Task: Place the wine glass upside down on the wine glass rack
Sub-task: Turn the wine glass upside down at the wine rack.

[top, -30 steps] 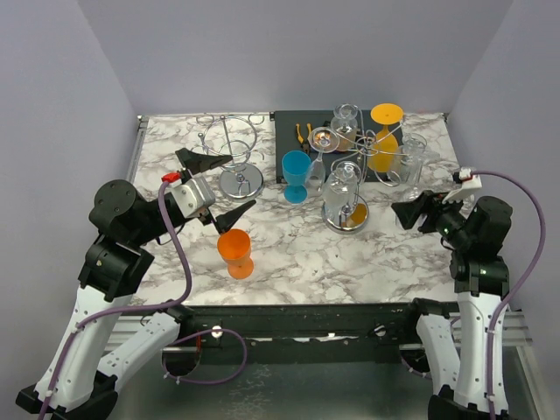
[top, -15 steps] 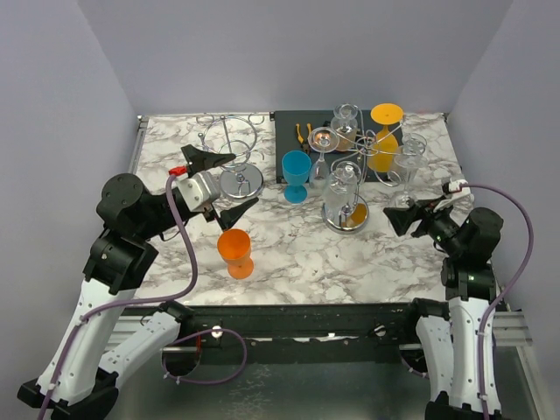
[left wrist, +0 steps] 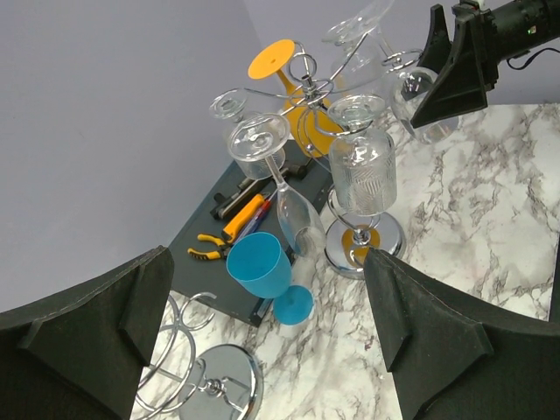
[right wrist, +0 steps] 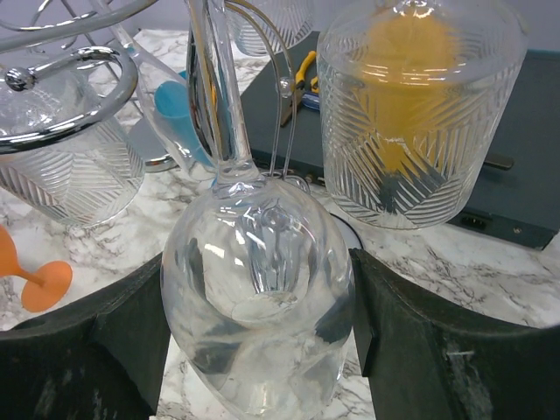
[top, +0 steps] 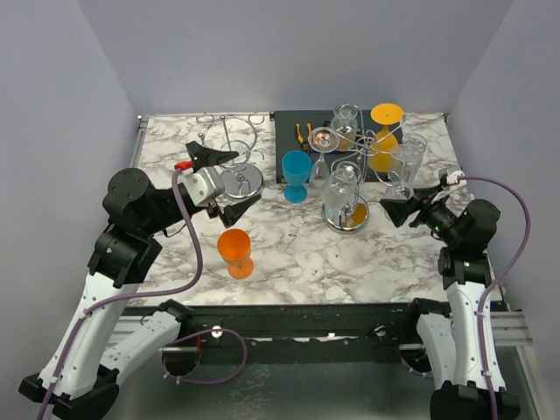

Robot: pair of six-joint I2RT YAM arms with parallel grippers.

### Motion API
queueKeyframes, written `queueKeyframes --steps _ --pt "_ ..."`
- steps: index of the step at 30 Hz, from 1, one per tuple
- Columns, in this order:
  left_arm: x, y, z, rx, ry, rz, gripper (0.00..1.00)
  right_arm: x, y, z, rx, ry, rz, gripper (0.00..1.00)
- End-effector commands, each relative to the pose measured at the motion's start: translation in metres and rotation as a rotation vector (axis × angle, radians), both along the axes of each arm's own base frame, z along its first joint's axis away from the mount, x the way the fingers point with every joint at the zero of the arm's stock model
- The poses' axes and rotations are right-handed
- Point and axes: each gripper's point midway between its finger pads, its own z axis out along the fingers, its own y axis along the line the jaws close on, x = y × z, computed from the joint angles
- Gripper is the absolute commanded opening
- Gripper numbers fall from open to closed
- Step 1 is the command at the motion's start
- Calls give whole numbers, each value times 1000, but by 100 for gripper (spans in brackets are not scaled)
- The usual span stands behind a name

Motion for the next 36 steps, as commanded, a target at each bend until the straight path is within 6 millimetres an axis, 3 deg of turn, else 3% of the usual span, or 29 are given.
queueKeyframes --steps 1,16,36 --pt "-1 -2 8 -15 -16 -14 99 1 8 18 1 -94 62 1" --pt "3 -4 9 -10 -20 -11 99 2 26 14 -8 -88 209 1" --pt "12 -8 11 -3 -15 -10 99 -18 48 9 -65 -134 330 1"
